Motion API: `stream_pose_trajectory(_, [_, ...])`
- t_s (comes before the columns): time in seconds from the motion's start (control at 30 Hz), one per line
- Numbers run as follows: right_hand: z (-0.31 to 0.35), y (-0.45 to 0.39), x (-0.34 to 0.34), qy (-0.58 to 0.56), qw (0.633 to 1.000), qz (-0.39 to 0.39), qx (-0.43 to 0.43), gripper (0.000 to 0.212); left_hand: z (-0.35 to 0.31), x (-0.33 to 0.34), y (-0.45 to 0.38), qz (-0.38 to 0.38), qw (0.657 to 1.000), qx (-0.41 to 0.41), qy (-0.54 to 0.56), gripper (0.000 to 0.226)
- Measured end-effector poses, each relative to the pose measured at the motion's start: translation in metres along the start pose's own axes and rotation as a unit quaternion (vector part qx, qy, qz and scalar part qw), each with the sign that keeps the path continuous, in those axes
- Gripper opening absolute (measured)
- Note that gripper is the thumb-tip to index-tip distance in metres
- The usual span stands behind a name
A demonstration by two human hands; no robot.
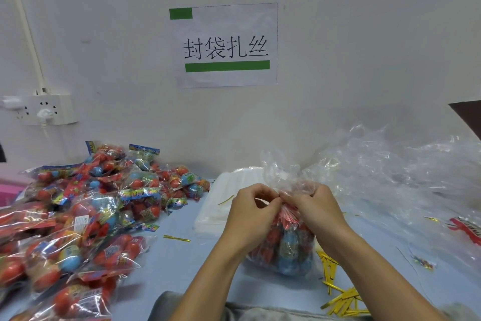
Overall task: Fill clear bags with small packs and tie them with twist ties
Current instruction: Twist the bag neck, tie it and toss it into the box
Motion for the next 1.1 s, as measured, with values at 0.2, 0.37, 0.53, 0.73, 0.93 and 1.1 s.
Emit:
stream_pose_trajectory(0.2, [-0.003,-0.002,-0.003,-0.007,1.000,-0.009,0.010,0.013,0.000,0.001,0.000,-0.006,1.000,0.025,-0.016,0.016])
stream_pose_trajectory(0.37, [-0.003,0.000,-0.003,-0.017,0.999,-0.030,0.039,0.013,-0.005,0.001,0.002,0.006,0.998,0.068,-0.002,0.032])
stream_pose_trajectory(0.53, [-0.002,0.001,-0.007,-0.028,0.998,-0.025,0.050,0.015,-0.011,0.002,0.004,0.005,0.994,0.100,-0.039,0.032])
stream_pose_trajectory(0.73, [-0.003,-0.001,-0.004,-0.019,0.999,-0.023,0.032,0.011,-0.011,-0.002,0.004,-0.017,0.993,0.099,-0.062,0.023])
stream_pose_trajectory(0.93, [0.002,0.003,0.001,-0.003,1.000,0.010,0.014,0.012,-0.022,-0.003,0.006,-0.031,0.954,0.221,-0.198,0.029])
stream_pose_trajectory(1.1, [0.002,0.002,0.002,-0.028,0.999,0.042,0.011,0.018,-0.019,-0.005,0.006,-0.057,0.963,0.198,-0.172,0.029])
Point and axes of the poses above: each hand's wrist, its own y-axis away from the middle knuckle, its own x-axis out of the palm, z = x × y, the point moved 5 cm from there along -y, towards the middle knuckle, and after that the axes turned 8 degrees about -y, right-handed, at the moved point
